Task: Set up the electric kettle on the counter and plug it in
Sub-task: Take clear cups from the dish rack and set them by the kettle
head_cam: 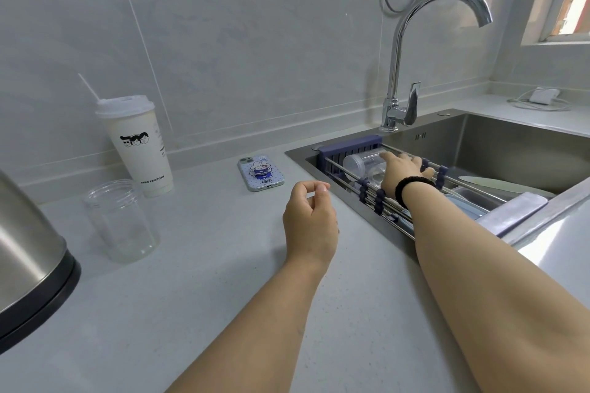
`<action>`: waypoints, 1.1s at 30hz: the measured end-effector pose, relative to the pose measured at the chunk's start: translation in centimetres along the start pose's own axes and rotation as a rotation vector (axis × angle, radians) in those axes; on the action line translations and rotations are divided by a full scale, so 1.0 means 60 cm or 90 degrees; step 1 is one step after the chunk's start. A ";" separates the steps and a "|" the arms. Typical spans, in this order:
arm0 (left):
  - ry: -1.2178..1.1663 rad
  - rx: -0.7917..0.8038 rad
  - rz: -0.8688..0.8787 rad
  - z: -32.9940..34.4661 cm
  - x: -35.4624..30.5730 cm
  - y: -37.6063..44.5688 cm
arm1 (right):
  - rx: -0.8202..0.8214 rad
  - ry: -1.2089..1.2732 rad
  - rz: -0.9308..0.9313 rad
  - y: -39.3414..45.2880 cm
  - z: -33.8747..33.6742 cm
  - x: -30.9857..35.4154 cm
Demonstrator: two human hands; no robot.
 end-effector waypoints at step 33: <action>0.001 -0.002 -0.008 -0.003 -0.002 -0.003 | -0.208 -0.019 -0.029 0.024 -0.049 0.005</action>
Point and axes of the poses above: each hand's wrist, its own y-axis towards the middle knuckle, its own z-axis out of the palm, x = y × z, the point moved 10 cm from there along y, towards the middle knuckle, and after that the axes turned 4 degrees about -x, right-handed, at the moved point
